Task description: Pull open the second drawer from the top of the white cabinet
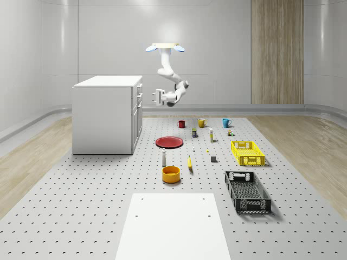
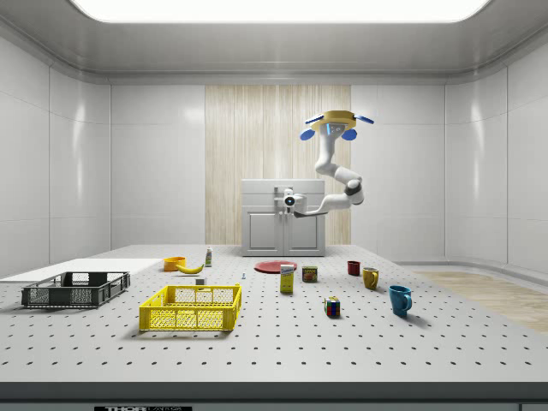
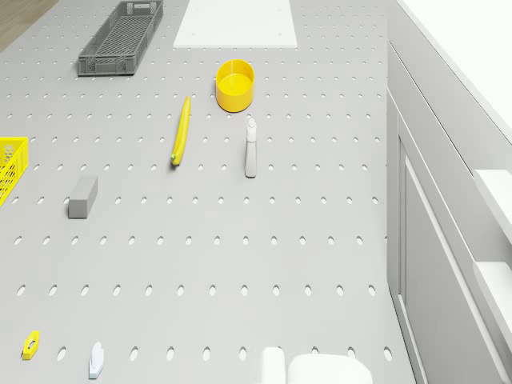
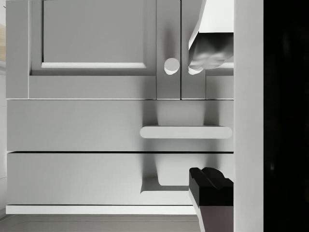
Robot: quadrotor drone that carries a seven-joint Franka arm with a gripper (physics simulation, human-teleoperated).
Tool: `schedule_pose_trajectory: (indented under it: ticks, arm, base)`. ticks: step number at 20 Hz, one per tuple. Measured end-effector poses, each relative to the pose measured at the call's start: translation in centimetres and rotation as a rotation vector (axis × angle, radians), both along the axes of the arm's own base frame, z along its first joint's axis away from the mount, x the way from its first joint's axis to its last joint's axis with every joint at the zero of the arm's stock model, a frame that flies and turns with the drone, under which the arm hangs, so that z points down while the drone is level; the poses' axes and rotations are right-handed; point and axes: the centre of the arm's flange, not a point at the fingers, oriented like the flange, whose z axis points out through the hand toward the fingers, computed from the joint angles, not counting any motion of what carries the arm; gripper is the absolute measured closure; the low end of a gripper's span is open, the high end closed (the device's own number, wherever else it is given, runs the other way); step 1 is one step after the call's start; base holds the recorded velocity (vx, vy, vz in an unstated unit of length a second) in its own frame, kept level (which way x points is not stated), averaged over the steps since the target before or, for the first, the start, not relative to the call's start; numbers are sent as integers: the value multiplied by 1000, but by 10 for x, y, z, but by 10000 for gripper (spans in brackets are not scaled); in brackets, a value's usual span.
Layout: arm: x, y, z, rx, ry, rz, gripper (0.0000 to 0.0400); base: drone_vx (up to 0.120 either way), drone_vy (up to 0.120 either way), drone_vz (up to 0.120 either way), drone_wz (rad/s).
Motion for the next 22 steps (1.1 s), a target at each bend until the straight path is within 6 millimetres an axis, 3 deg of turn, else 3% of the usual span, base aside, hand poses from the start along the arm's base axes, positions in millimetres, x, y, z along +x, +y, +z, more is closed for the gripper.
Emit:
schedule_pose_trajectory:
  ticks: [10,22]
  arm:
    - [0,47,0,0,0,0,100]
    - [0,60,-16,1,0,0,100]
  base:
    - [0,0,0,0]
    - [0,0,0,0]
